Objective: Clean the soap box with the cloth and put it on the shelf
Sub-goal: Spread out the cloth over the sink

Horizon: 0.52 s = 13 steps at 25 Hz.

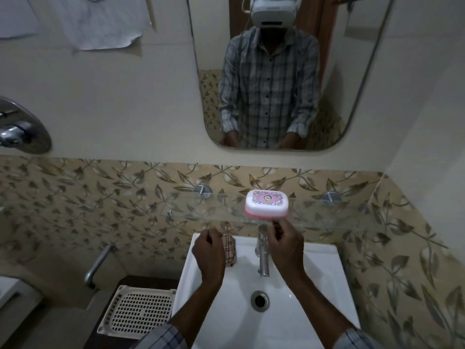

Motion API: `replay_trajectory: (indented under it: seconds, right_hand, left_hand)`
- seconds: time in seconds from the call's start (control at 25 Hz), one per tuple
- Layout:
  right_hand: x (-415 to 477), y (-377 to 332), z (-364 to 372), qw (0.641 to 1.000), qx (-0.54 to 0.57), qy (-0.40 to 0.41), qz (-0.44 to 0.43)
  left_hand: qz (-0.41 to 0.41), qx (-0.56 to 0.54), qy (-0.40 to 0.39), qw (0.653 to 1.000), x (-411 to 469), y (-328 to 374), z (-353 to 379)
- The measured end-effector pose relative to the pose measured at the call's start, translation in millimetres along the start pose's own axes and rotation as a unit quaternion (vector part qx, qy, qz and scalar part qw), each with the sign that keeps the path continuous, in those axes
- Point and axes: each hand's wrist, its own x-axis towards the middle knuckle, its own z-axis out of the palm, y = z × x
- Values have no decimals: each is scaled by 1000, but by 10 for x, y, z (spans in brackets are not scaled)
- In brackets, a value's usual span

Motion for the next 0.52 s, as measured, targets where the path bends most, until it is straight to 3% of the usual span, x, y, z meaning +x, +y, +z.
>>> replay_trajectory:
  seconds: [0.08, 0.28, 0.4, 0.52]
  right_hand:
    - [-305, 150, 311, 996, -6, -86, -8]
    - [-643, 674, 1202, 939, -60, -301, 153]
    - [-637, 844, 1572, 916, -69, -336, 209]
    - [-630, 907, 1801, 908, -88, -354, 205]
  left_hand:
    - [-46, 71, -37, 996, 49, -503, -41]
    - [-112, 194, -99, 969, 407, -1256, 65]
    - [-128, 221, -135, 957, 594, -1490, 224]
    - [-196, 158, -173, 952, 689, -1647, 375]
